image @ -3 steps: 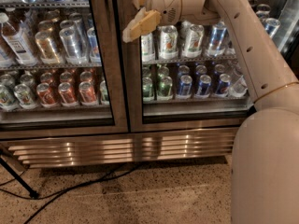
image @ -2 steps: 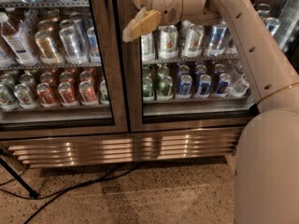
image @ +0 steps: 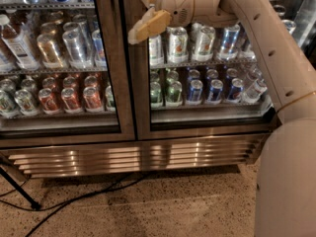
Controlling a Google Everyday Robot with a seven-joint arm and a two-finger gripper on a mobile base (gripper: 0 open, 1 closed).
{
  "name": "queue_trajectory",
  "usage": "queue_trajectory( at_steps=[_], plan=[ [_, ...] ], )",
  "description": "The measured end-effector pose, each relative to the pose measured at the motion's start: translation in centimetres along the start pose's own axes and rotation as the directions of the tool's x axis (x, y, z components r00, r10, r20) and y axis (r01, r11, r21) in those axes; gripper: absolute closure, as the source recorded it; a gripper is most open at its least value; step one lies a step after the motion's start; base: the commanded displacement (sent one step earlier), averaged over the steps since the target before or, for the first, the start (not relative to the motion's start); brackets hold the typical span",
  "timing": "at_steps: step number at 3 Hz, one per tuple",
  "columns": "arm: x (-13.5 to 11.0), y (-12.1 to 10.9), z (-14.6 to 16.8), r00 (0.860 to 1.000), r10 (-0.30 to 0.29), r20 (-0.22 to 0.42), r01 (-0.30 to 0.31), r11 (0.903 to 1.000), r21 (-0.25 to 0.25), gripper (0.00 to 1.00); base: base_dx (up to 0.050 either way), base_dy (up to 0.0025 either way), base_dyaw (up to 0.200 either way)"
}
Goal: Open right fridge door
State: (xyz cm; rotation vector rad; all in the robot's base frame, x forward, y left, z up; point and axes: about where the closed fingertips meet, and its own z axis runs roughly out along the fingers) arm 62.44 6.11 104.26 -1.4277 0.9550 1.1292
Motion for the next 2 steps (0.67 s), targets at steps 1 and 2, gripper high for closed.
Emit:
queue_trajectory(
  at_steps=[1, 2],
  plan=[
    [-0.06, 0.03, 0.11, 1.0, 0.003, -0.001, -0.003, 1.0, 0.006, 0.0, 0.0, 0.0, 0.0],
    [-0.06, 0.03, 0.13, 1.0, 0.002, 0.0, -0.002, 1.0, 0.006, 0.0, 0.0, 0.0, 0.0]
  ],
)
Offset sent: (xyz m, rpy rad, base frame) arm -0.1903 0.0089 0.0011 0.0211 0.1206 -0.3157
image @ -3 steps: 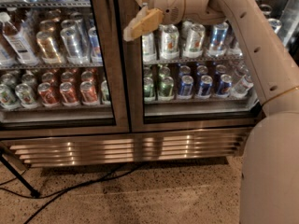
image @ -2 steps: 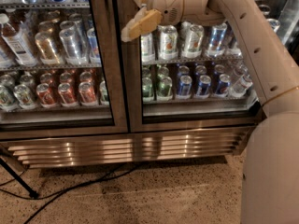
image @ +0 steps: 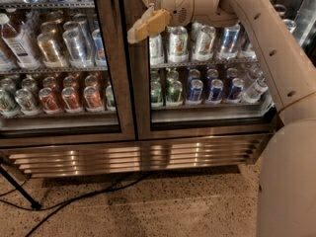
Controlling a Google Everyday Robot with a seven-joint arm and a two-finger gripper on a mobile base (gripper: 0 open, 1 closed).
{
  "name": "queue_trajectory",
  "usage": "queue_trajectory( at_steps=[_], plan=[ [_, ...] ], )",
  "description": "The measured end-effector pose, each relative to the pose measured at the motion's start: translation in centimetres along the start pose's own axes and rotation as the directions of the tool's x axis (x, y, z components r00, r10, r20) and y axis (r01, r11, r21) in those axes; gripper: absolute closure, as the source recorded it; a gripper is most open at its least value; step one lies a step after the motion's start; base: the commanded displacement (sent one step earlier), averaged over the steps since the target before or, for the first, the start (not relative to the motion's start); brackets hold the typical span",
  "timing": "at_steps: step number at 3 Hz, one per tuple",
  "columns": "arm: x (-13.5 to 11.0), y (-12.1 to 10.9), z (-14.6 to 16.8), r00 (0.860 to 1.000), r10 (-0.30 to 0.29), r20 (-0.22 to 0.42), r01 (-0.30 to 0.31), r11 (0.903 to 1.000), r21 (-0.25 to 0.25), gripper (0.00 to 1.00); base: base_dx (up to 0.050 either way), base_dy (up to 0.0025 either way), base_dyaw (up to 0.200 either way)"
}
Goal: Open right fridge door
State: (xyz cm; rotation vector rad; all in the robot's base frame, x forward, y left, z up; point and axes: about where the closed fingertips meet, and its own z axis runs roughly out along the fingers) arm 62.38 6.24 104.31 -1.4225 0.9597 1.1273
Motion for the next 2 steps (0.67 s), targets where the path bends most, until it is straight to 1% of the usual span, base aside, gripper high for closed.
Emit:
queue_trajectory(
  at_steps=[1, 2],
  plan=[
    [-0.18, 0.09, 0.52, 1.0, -0.005, 0.021, 0.006, 0.9997, -0.026, 0.0, 0.0, 0.0, 0.0],
    [-0.15, -0.02, 0.39, 1.0, -0.005, 0.021, 0.006, 0.9997, -0.026, 0.0, 0.0, 0.0, 0.0]
  ],
)
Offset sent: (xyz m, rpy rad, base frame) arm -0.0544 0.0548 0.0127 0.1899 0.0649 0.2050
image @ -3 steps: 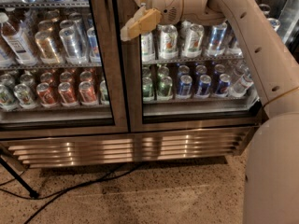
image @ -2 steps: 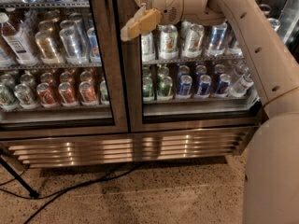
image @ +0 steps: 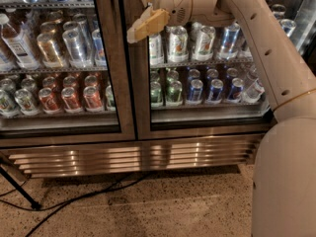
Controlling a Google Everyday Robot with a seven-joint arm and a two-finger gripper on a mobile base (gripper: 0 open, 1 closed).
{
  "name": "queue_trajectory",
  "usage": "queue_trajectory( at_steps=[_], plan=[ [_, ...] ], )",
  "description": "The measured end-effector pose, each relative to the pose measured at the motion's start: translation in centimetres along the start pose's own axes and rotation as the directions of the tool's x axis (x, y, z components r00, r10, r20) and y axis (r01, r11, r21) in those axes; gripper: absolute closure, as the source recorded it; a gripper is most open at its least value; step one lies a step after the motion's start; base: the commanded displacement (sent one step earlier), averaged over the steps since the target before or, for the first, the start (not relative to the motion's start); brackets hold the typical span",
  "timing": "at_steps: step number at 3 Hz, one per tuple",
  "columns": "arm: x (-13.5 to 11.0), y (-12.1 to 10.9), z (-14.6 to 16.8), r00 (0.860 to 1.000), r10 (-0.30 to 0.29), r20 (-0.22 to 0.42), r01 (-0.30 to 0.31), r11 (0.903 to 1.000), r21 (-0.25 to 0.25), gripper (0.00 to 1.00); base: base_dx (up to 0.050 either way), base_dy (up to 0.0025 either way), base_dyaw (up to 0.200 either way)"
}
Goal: Open right fridge door
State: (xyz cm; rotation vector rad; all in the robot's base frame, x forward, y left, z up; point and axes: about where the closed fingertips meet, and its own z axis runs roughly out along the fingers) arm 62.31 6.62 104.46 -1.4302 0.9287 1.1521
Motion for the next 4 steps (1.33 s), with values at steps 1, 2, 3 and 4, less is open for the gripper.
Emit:
queue_trajectory(
  at_steps=[1, 2, 3, 4],
  plan=[
    [-0.2, 0.12, 0.07, 1.0, 0.002, 0.007, -0.002, 1.0, 0.0, 0.0, 0.0, 0.0, 0.0],
    [-0.33, 0.17, -0.02, 1.0, 0.004, 0.013, -0.004, 1.0, 0.004, 0.0, 0.0, 0.0, 0.0],
    [-0.33, 0.17, -0.02, 1.0, 0.004, 0.013, -0.004, 1.0, 0.005, 0.0, 0.0, 0.0, 0.0],
    [-0.22, 0.03, -0.21, 1.0, 0.011, 0.009, -0.011, 0.9998, 0.018, 0.0, 0.0, 0.0, 0.0]
  ],
)
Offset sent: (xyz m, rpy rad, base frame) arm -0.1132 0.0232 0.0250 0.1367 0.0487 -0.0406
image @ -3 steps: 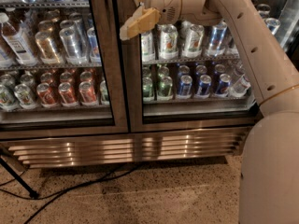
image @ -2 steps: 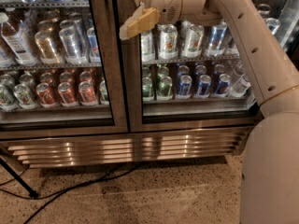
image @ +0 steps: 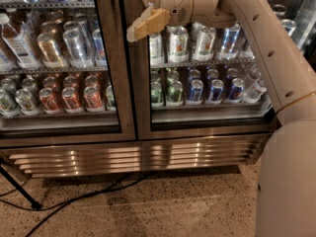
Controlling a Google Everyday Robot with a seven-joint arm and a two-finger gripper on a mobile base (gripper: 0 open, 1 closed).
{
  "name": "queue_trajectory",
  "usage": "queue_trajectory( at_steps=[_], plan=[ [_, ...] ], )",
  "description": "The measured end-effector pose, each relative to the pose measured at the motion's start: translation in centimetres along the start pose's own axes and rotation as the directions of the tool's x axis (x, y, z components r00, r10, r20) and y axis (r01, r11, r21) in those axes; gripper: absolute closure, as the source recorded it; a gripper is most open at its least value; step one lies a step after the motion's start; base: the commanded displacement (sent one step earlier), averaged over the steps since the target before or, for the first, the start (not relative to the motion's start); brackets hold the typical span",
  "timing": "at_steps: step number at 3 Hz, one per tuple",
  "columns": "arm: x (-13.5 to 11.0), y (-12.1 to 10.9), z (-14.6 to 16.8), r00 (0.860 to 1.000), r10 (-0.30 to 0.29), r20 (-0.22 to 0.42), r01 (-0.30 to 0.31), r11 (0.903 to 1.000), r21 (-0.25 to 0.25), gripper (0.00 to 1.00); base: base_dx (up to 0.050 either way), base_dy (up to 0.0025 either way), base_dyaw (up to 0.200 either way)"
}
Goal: Open right fridge door
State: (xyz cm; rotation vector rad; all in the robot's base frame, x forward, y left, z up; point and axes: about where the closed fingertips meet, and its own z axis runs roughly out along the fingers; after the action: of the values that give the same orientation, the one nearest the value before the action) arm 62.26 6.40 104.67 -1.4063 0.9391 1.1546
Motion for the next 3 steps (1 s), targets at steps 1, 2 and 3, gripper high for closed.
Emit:
queue_trajectory(
  at_steps=[1, 2, 3],
  plan=[
    [0.02, -0.08, -0.03, 1.0, 0.003, -0.003, -0.003, 1.0, 0.009, 0.0, 0.0, 0.0, 0.0],
    [-0.01, -0.11, 0.02, 1.0, 0.004, -0.006, -0.004, 0.9998, 0.018, 0.0, 0.0, 0.0, 0.0],
    [-0.05, -0.14, 0.08, 1.0, 0.006, -0.009, -0.006, 0.9996, 0.027, 0.0, 0.0, 0.0, 0.0]
  ],
)
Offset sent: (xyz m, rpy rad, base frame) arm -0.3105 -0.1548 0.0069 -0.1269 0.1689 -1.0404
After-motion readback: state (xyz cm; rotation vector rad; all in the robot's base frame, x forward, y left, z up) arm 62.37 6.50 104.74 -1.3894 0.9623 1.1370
